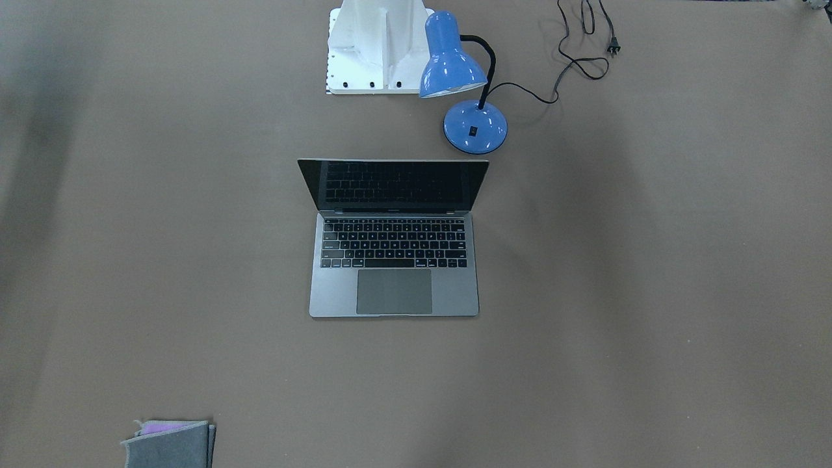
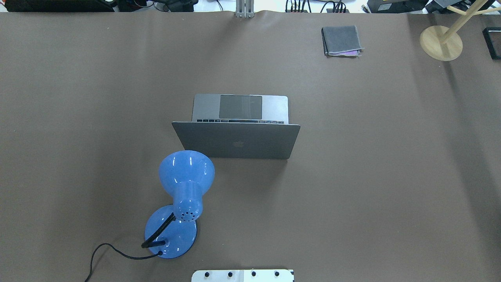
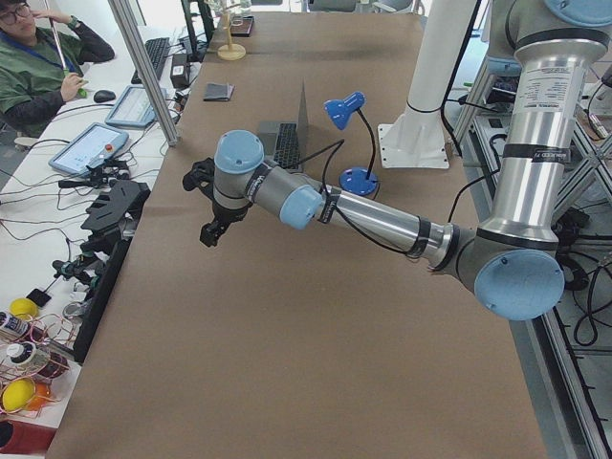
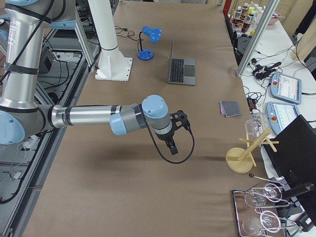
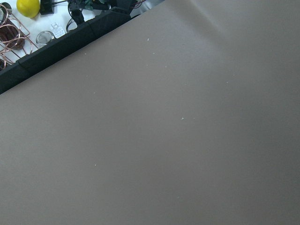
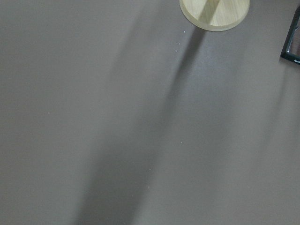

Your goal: Close laptop

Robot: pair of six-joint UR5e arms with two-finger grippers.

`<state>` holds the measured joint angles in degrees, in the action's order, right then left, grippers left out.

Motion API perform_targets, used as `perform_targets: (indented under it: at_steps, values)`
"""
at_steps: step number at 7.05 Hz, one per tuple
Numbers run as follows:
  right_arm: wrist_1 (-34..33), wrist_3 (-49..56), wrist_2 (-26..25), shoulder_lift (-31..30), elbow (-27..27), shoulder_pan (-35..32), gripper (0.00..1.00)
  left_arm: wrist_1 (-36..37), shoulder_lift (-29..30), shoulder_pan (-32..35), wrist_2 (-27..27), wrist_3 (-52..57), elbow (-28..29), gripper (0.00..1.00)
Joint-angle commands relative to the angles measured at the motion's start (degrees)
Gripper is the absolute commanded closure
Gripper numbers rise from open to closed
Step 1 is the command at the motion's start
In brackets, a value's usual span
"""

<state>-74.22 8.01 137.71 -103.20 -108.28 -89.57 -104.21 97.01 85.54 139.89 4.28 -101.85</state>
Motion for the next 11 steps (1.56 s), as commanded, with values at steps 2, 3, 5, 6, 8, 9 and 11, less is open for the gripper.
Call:
perform_targets:
  at_steps: [2, 3, 5, 6, 8, 9, 11]
  values:
    - [0.21, -17.25, 3.45, -0.16, -7.88, 5.51, 0.00, -11.91, 1.87, -6.15, 6.88, -25.08, -1.94, 0.02]
    - [0.21, -25.85, 3.27, -0.16, -11.91, 9.37, 0.01, -16.59, 1.87, -9.48, 6.54, -34.68, -3.43, 0.02]
    - [0.21, -42.47, -1.70, -0.07, -19.48, 18.33, 0.04, -16.81, 2.04, -15.46, 6.01, -45.71, -8.52, 0.05]
    - [0.21, -51.17, -5.13, 0.45, -22.21, 23.25, 0.24, -16.81, 3.96, -16.71, 6.10, -50.37, -9.15, 0.25]
    - [0.04, -61.14, -5.34, 2.74, -24.42, 28.63, 0.89, -16.81, 5.20, -18.91, 6.10, -55.76, -9.69, 1.00]
    - [0.04, -67.10, -5.52, 4.65, -25.04, 30.66, 1.00, -16.81, 6.60, -19.79, 6.10, -58.91, -9.95, 1.00]
    - [-1.45, -79.49, -16.53, 5.90, -27.85, 39.95, 1.00, -16.55, 9.94, -23.73, 5.84, -69.44, -9.86, 1.00]
